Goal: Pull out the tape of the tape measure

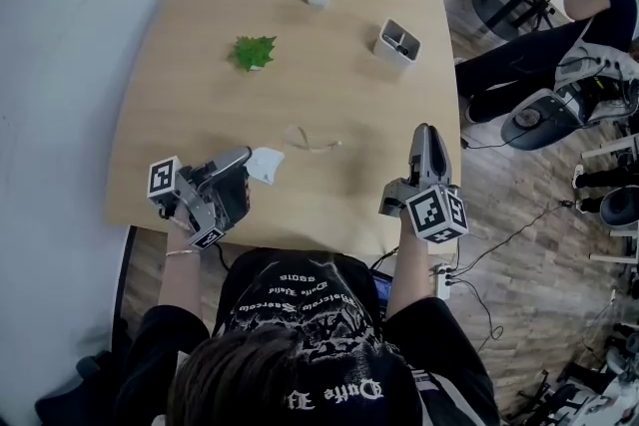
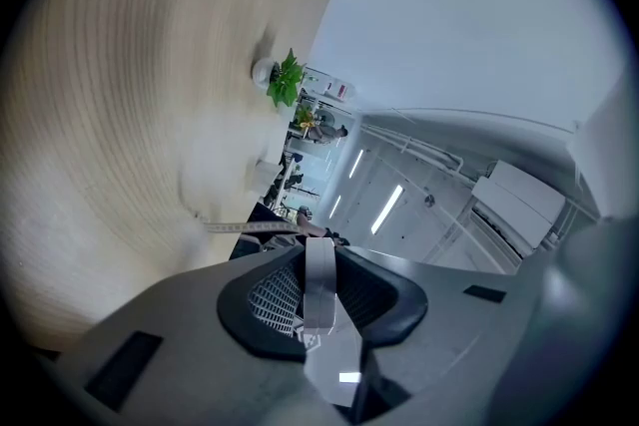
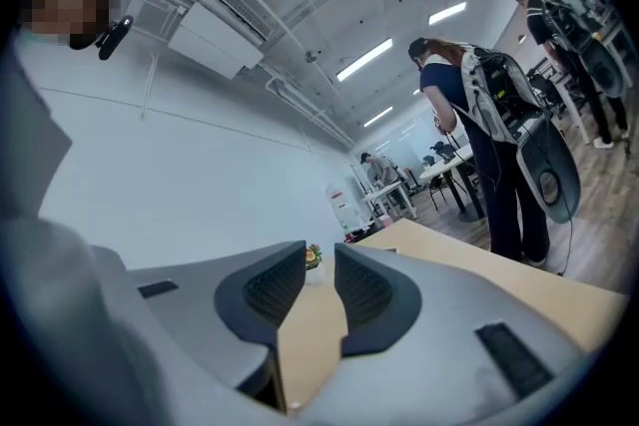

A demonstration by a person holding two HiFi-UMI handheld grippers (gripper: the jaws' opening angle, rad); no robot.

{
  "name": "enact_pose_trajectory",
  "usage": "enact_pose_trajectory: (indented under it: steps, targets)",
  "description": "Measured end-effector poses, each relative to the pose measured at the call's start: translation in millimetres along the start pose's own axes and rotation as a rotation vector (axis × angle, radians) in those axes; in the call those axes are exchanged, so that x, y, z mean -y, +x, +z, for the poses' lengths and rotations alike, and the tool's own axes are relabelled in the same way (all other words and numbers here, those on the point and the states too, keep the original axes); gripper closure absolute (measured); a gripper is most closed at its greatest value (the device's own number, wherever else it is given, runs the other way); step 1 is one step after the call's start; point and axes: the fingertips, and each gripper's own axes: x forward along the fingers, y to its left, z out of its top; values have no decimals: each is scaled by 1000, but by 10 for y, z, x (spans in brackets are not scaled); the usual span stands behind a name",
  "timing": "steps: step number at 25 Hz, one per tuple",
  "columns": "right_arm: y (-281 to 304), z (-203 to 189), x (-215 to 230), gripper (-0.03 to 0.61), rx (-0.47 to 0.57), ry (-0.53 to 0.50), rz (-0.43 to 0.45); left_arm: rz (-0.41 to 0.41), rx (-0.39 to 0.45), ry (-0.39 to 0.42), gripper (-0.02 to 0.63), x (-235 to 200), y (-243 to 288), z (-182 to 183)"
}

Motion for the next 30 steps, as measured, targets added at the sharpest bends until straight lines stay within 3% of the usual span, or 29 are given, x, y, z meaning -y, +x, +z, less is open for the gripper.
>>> enact_pose_trajectory:
  steps: [10,19,25,30]
  targets:
    - [-107,-43,8,477,-14,5,-14,26,6,6,525,-29,-104,-1]
    - [-59,-221,-42,477,-69,12,9,185,49,127,525,-98,-362,211]
    - [49,-575,-307,477,-201,3,109,191,143,144,525,-2,-685,422]
    - [188,-1200,-720,477,-435,-59,269,279,171,175,525,-123,-948,559]
